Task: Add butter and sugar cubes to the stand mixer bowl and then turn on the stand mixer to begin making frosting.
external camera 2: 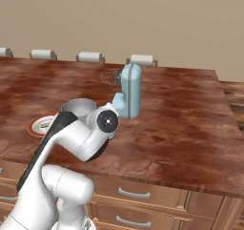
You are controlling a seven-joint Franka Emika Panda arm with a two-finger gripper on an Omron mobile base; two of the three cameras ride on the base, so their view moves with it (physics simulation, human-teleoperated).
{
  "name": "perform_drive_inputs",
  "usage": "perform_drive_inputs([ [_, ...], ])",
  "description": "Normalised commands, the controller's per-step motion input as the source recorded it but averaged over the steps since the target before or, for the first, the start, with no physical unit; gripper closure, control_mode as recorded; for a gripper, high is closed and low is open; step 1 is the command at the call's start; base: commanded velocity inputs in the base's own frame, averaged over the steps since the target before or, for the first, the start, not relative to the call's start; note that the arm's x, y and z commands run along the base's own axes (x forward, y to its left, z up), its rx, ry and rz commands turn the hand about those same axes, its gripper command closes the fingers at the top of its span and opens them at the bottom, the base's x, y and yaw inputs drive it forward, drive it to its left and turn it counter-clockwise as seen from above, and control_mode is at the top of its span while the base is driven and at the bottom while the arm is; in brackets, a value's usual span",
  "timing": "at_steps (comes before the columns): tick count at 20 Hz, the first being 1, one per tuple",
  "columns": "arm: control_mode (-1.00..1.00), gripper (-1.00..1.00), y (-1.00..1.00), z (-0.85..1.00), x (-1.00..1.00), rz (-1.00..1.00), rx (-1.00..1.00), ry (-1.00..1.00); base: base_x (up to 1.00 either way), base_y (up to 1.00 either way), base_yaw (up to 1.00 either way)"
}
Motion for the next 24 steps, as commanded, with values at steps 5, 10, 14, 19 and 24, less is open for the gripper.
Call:
perform_drive_inputs([
  [5,-1.0,1.0,0.93,0.55,0.25,-0.04,-0.2,0.15,0.0,0.0,0.0],
  [10,-1.0,1.0,0.73,0.36,0.47,-0.07,-0.21,0.22,0.0,0.0,0.0],
  [14,-1.0,1.0,0.55,0.05,0.83,-0.11,-0.21,0.28,0.0,0.0,0.0],
  [19,-1.0,1.0,0.34,0.0,0.87,-0.13,-0.21,0.35,0.0,0.0,0.0],
  [24,-1.0,1.0,0.04,-0.1,0.81,-0.13,-0.14,0.34,0.0,0.0,0.0],
])
